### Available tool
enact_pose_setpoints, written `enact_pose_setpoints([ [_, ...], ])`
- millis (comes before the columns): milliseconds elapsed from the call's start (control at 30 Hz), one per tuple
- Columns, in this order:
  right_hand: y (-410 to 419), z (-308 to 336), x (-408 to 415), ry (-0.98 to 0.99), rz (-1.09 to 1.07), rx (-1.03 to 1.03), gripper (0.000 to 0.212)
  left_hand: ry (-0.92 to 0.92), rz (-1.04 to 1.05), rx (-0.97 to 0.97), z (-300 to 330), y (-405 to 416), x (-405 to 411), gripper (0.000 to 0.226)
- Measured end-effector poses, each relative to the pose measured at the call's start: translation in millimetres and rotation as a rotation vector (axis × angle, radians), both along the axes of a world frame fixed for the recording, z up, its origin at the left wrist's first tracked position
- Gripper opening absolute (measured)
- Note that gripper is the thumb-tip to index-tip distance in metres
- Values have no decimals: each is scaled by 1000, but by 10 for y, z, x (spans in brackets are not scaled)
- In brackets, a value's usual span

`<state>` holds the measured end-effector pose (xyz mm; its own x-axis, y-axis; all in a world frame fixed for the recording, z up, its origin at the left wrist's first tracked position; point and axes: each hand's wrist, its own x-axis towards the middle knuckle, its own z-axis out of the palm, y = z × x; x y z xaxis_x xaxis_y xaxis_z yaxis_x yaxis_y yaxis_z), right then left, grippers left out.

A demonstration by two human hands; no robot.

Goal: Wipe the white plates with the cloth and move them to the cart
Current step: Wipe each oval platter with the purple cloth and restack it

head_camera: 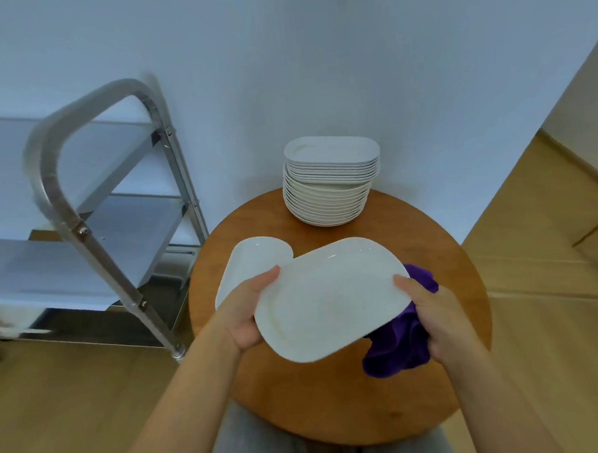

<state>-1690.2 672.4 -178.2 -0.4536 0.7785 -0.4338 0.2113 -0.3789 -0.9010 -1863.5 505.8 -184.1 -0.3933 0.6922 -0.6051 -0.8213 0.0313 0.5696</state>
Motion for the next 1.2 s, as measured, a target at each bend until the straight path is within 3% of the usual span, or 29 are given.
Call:
enact_pose_setpoints([
  [133,-104,-31,62,-202,54,620,38,-46,73,148,-59,-116,260,49],
  [200,-93,-31,73,-335,135,826,50,-47,94,211,-42,-153,356,46],
  [333,-2,-6,31,-670,356,1160,54,52,144,201,-3,-190,535,35],
  [467,-39,-18,-36,-645,558,1102,54,133,195,172,30,-202,648,23],
  [733,-233,16,-188,-723,505,1127,54,286,217,112,138,-133,728,9],
  [833,-384,39,-291,-619,402,1016,55,390,185,92,147,-53,801,15],
  [967,-712,30,-364,-384,465,1007,53,465,163,68,125,10,823,23],
  [1067,-941,20,-335,-202,597,1093,51,436,204,116,124,1,769,25],
  [1200,-1099,47,-192,-89,739,1044,48,311,258,161,123,-36,694,22],
])
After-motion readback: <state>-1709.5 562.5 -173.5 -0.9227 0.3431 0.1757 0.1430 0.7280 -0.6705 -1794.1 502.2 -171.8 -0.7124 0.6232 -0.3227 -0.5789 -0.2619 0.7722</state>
